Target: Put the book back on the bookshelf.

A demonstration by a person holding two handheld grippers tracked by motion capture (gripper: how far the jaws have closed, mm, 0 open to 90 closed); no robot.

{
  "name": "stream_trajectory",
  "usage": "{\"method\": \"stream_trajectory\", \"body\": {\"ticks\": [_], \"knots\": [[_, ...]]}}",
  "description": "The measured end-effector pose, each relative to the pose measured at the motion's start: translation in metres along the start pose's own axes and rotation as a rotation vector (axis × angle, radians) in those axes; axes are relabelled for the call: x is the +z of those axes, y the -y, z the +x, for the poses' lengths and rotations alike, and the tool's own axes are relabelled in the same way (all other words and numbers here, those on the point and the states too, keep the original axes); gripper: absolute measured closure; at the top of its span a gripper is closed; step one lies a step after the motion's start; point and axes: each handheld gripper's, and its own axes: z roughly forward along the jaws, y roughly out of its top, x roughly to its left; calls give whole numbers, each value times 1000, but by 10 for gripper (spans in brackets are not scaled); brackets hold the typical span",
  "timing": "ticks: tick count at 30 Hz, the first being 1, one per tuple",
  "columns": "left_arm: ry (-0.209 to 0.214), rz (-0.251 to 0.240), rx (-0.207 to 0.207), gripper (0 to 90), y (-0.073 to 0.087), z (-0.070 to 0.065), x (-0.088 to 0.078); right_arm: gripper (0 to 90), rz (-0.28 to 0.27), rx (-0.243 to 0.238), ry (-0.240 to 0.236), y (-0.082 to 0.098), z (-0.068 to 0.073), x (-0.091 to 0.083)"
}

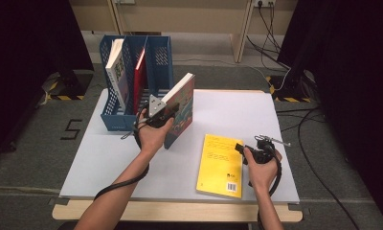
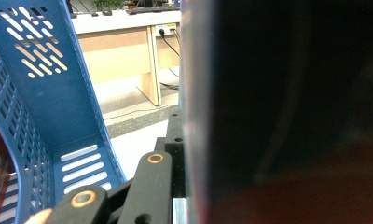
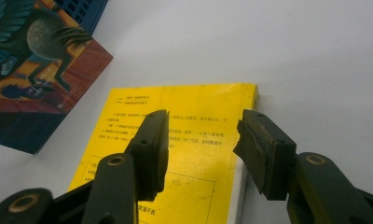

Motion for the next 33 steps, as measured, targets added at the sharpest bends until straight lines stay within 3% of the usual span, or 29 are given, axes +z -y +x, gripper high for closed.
{"method": "stream_trajectory", "body": {"ticks": [17, 19, 26, 33], "knots": [[22, -5, -2, 741, -14, -8, 1, 525, -11, -21, 4, 0, -2, -1], [22, -5, -5, 741, -17, -8, 0, 525, -6, 1, -2, 1, -1, -1], [21, -16, -8, 741, -26, -7, -5, 525, -6, 3, -3, 0, -1, -1], [17, -26, -10, 741, -34, -5, -8, 525, -14, -22, 5, 0, -2, -1]]}}
